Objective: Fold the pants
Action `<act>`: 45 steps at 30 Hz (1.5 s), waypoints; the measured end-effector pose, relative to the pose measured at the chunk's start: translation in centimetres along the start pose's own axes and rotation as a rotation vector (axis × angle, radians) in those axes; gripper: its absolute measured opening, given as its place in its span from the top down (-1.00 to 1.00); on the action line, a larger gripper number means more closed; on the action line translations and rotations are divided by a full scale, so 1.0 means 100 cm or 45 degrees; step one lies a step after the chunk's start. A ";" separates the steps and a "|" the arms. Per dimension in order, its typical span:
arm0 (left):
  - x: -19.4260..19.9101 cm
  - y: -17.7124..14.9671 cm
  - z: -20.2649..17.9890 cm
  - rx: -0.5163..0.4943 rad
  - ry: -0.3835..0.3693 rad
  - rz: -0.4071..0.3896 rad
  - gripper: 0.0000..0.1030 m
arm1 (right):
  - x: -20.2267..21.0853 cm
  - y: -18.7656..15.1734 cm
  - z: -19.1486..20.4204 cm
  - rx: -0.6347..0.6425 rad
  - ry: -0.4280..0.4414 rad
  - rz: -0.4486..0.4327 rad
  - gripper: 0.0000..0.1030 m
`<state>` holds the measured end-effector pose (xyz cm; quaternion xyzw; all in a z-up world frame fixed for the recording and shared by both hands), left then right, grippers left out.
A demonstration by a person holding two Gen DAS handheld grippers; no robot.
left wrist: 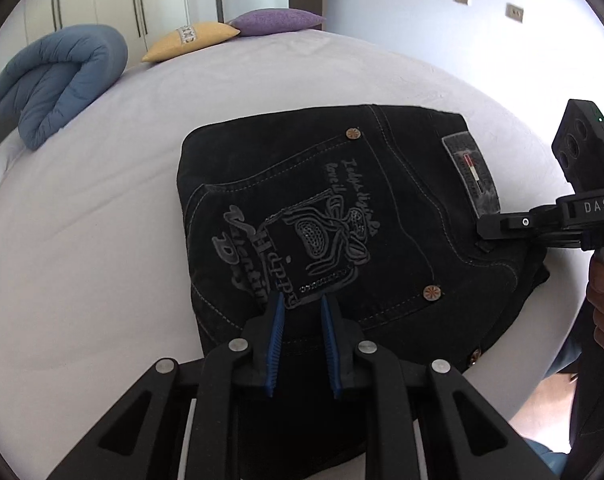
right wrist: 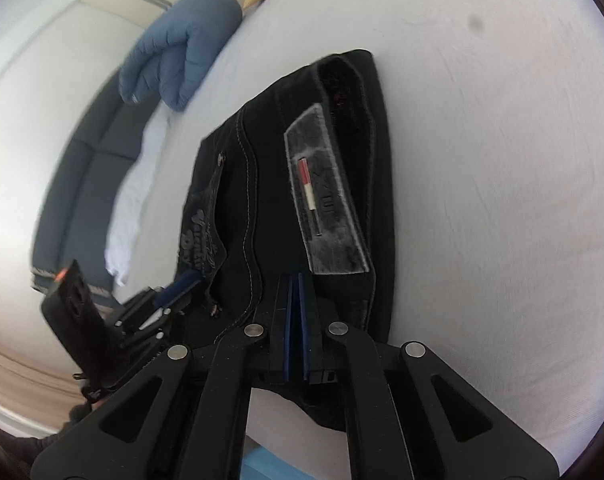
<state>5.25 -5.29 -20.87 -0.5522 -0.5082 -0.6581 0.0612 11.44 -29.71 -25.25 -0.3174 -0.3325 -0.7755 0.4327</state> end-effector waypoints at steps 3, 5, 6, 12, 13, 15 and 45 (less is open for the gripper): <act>-0.001 0.000 -0.001 0.010 0.017 0.009 0.61 | -0.007 -0.003 -0.015 -0.035 0.100 -0.036 1.00; -0.002 0.003 0.004 0.039 0.004 0.001 0.62 | -0.006 -0.006 -0.013 0.024 0.083 -0.056 1.00; -0.001 0.002 0.005 0.047 0.004 -0.002 0.62 | -0.004 -0.007 -0.011 0.045 0.064 -0.063 1.00; -0.003 0.004 0.006 0.063 0.010 -0.002 0.62 | -0.005 -0.007 -0.010 0.042 0.077 -0.083 1.00; -0.003 0.004 0.007 0.067 0.009 -0.004 0.62 | -0.005 -0.006 -0.009 0.036 0.074 -0.083 1.00; -0.001 0.001 0.005 0.064 0.016 -0.003 0.62 | -0.003 -0.004 -0.007 0.020 0.066 -0.075 1.00; -0.027 0.037 0.091 0.410 -0.234 0.205 -0.78 | 0.008 0.065 -0.031 -0.098 -0.059 0.057 -0.57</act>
Point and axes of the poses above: each gripper's, at about its wrist camera, not at the fingertips, and x roughly against the way its jaws point, z to its left, y to its top, the point moved 3 cm from there along -x, roughly the way its jaws point, and after that the axes turned 12 degrees about -y, right-handed, at the moved point
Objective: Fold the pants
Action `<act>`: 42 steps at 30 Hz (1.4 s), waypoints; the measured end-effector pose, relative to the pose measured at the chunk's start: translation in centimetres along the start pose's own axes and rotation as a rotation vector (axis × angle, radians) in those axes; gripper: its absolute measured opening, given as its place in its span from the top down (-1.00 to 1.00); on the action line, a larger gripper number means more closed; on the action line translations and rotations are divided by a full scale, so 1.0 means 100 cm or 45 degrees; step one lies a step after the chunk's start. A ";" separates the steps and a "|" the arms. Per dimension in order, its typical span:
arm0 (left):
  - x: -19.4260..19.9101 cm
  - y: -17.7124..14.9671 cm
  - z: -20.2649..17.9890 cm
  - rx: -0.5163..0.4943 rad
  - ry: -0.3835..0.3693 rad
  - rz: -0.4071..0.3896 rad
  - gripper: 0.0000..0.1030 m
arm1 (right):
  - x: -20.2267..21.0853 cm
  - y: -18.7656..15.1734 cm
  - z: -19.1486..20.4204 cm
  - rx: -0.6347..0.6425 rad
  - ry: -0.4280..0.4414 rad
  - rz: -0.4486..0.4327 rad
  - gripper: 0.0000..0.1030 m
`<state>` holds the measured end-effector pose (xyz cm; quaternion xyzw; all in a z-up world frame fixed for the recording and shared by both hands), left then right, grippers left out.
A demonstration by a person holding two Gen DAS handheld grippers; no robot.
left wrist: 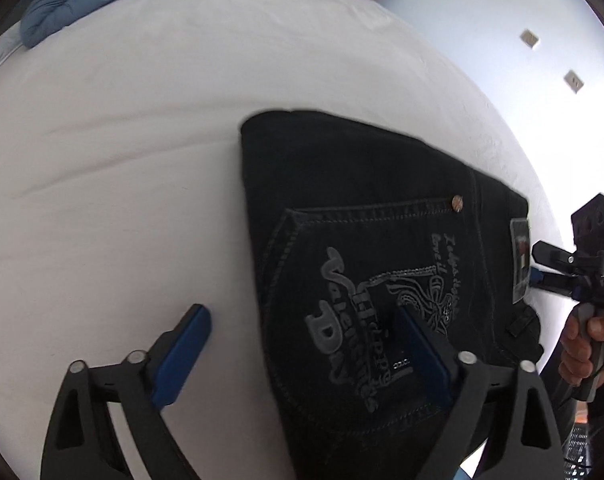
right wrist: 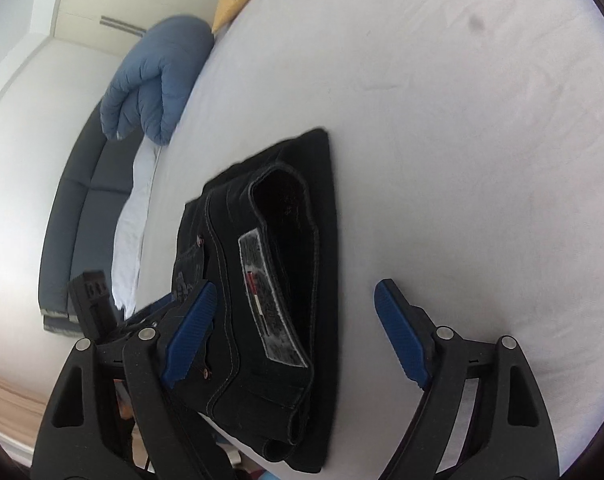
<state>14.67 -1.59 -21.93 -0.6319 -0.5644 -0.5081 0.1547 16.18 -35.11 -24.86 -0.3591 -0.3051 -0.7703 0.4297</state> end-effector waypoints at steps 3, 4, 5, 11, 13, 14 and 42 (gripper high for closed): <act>-0.009 0.002 -0.008 -0.016 -0.040 0.016 -0.54 | -0.008 0.002 0.011 0.060 -0.029 0.045 -0.38; -0.010 0.004 -0.009 0.003 -0.060 0.013 -0.47 | -0.012 0.004 0.012 0.060 -0.028 0.058 -0.13; -0.011 0.005 -0.009 0.014 -0.059 0.008 -0.38 | -0.016 0.005 0.013 0.045 -0.030 0.071 0.00; -0.006 0.003 -0.016 0.021 -0.048 -0.022 0.32 | -0.023 0.006 0.019 0.086 -0.076 0.029 0.62; -0.001 0.003 -0.018 0.045 -0.055 -0.044 0.51 | -0.015 0.002 0.027 0.136 -0.096 -0.015 0.71; 0.001 0.003 -0.019 0.056 -0.051 -0.055 0.57 | -0.011 0.001 0.033 0.167 -0.112 -0.037 0.71; -0.039 0.128 0.009 0.057 0.096 -0.215 -0.38 | -0.032 0.175 -0.048 -0.044 0.109 -0.138 0.58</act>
Point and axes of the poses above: each gripper's, at about its wrist camera, not at the fingertips, and x roughly against the way its jaws point, z to its left, y to its top, the point moved 3 cm from there along -x, roughly the way its jaws point, and after that the axes turned 12 degrees about -y, right-handed, at the moved point
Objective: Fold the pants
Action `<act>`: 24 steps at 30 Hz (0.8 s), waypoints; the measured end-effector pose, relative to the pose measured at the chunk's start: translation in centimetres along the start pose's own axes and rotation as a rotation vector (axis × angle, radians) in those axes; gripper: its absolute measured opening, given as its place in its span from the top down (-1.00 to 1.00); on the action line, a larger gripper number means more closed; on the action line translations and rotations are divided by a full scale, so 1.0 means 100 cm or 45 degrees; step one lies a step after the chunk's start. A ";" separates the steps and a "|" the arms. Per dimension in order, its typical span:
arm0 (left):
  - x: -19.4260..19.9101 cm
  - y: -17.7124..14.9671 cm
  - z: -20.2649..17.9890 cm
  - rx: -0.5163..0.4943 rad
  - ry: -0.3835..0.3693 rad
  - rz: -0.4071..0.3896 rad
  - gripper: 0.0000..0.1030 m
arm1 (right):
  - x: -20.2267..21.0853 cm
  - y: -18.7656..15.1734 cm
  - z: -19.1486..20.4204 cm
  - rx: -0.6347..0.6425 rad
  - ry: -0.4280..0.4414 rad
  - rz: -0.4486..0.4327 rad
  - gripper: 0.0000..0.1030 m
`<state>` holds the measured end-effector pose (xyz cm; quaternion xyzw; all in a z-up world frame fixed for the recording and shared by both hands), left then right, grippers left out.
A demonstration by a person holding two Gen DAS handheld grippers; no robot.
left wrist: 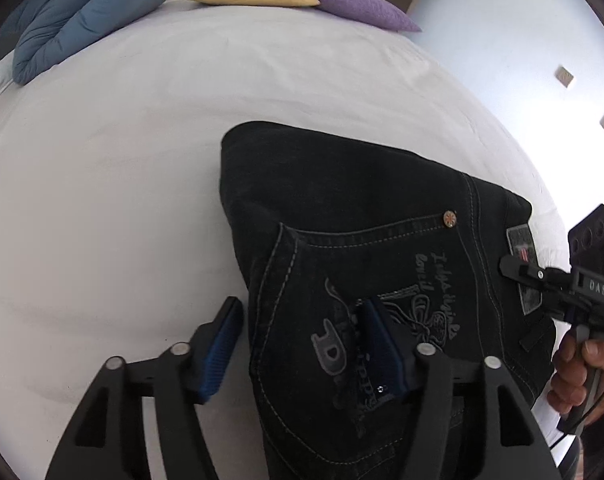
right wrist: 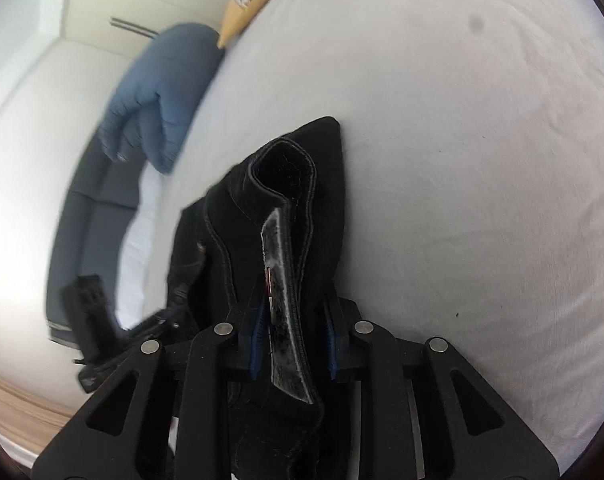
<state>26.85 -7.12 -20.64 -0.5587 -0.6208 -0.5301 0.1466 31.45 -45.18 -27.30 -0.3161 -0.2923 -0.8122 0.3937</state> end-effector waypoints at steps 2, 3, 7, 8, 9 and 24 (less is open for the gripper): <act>0.009 -0.005 0.003 0.005 -0.015 -0.016 -0.47 | 0.006 -0.004 0.000 0.035 -0.012 -0.028 0.52; 0.017 -0.009 0.001 0.003 -0.018 -0.031 -0.46 | 0.012 -0.006 0.001 0.044 -0.049 -0.037 0.44; 0.075 -0.026 -0.019 -0.091 0.059 -0.225 -0.97 | 0.051 -0.016 0.009 0.055 -0.186 -0.150 -0.19; 0.096 -0.033 -0.028 -0.127 0.104 -0.305 -1.00 | 0.068 -0.022 0.014 0.074 -0.221 -0.204 -0.19; 0.114 -0.040 -0.037 -0.160 0.134 -0.374 -1.00 | 0.088 -0.030 0.021 0.101 -0.252 -0.262 -0.19; 0.375 -0.109 -0.168 -0.399 0.582 -1.210 -1.00 | 0.358 -0.208 0.232 0.627 -0.646 -1.513 -1.00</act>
Point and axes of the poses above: each gripper's, at about its wrist camera, not at the fingertips, and x roughly against the way its jaws point, z to its left, y to its top, the point moved 3 cm from there along -x, roughly the way its jaws point, and after that the axes turned 12 degrees about -y, right-handed, at the moved point
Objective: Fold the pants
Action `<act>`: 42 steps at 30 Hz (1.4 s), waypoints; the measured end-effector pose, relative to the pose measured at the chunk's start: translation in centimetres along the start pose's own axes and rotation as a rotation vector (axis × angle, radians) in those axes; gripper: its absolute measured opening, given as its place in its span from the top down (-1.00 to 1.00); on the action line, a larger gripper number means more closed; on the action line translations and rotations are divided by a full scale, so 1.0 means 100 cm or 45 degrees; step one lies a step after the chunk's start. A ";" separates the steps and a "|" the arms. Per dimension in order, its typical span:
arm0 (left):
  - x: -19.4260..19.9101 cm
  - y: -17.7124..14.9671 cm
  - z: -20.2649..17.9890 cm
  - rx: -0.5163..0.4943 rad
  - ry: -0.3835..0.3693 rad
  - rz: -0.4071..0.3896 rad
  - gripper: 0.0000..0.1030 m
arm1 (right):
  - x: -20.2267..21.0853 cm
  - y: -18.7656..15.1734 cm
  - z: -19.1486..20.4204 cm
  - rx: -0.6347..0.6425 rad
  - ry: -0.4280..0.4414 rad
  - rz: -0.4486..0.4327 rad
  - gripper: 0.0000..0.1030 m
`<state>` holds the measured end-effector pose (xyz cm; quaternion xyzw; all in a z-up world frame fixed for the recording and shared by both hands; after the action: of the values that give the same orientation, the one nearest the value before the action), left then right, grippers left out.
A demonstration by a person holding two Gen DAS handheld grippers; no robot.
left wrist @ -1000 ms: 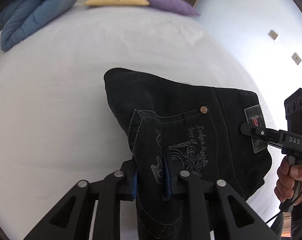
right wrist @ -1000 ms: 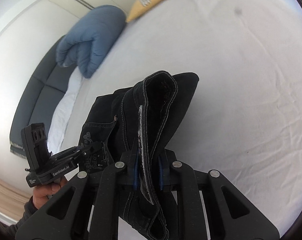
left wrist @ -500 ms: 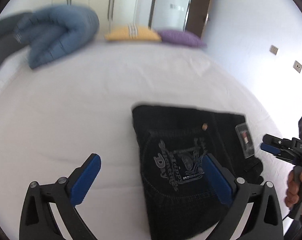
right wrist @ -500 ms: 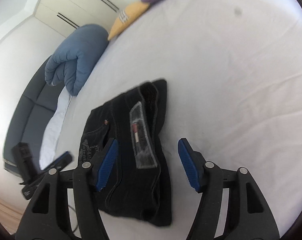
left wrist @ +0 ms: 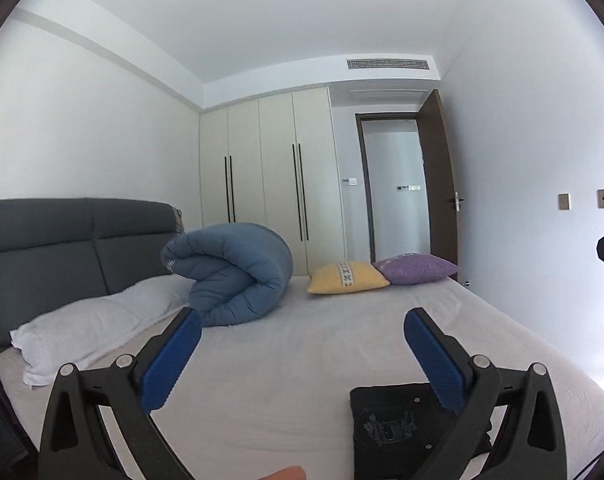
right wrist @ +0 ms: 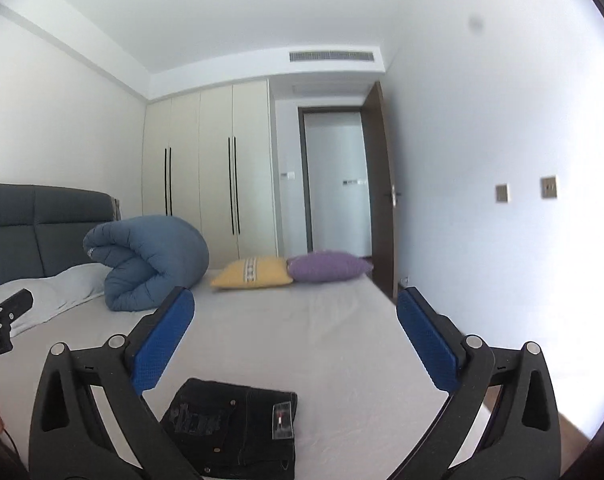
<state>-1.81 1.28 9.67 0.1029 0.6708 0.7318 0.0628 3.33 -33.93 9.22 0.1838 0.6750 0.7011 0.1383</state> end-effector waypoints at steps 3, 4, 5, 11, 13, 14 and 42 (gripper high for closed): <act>0.015 0.022 0.006 -0.026 -0.034 0.066 -1.00 | 0.027 0.028 -0.002 -0.014 0.023 -0.006 -1.00; 0.019 0.029 0.008 -0.028 -0.036 0.079 -1.00 | 0.034 0.036 -0.003 -0.022 0.032 -0.004 -1.00; 0.021 0.033 0.009 -0.022 -0.031 0.097 -1.00 | 0.043 0.044 -0.005 -0.033 0.028 -0.005 -1.00; 0.002 0.016 0.010 0.151 -0.105 0.352 -1.00 | 0.073 0.064 -0.002 -0.027 0.057 0.123 -1.00; -0.010 -0.005 0.003 0.183 -0.130 0.464 -1.00 | 0.073 0.058 -0.009 -0.031 0.035 0.230 -1.00; -0.012 -0.016 0.000 0.189 -0.143 0.507 -1.00 | 0.072 0.054 -0.012 -0.033 0.020 0.279 -1.00; -0.039 -0.129 -0.011 0.261 -0.153 0.954 -1.00 | 0.005 -0.133 0.054 0.131 -0.028 0.981 -1.00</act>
<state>1.09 0.55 -3.47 0.3891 0.6515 0.6258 -0.1803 4.59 -28.21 -3.85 0.4381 0.5892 0.6649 -0.1374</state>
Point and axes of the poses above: each gripper's, at about its wrist camera, not at the fingertips, and x roughly against the way its jaws point, z to its left, y to its top, the point moved 3 cm from there along -x, roughly the way its jaws point, and after that the axes turned 12 degrees about -y, right-handed, at the moved point
